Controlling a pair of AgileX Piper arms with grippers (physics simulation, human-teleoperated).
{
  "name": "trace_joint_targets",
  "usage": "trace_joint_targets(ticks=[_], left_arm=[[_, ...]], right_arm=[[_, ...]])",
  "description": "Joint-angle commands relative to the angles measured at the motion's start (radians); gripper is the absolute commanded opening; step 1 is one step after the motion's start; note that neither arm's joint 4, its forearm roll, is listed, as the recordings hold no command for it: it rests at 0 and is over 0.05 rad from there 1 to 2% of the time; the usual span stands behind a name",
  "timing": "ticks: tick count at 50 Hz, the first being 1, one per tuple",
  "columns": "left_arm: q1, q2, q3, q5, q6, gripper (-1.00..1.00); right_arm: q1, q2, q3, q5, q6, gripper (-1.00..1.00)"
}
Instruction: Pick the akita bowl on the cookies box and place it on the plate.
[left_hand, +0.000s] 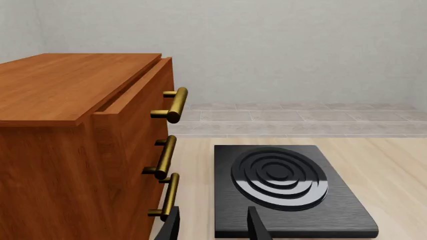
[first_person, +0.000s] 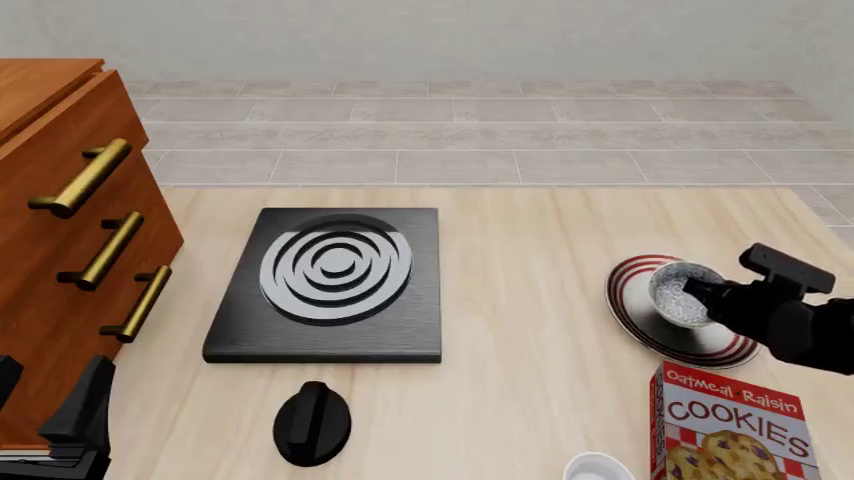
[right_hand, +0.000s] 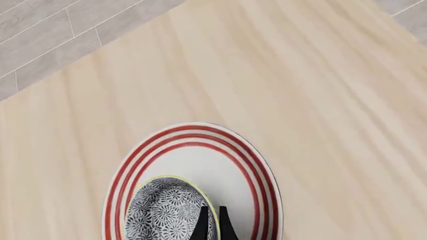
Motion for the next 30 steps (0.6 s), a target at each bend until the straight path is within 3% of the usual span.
trace_joint_targets(ticks=[1,30], left_arm=[[0.0,0.0,0.0,0.0,0.0,1.0],[0.0,0.0,0.0,0.0,0.0,1.0]], right_arm=[[0.003,0.008,-0.001,-0.013,0.011,-1.0],[0.011,0.028,0.0,-0.025,0.01,-1.0]])
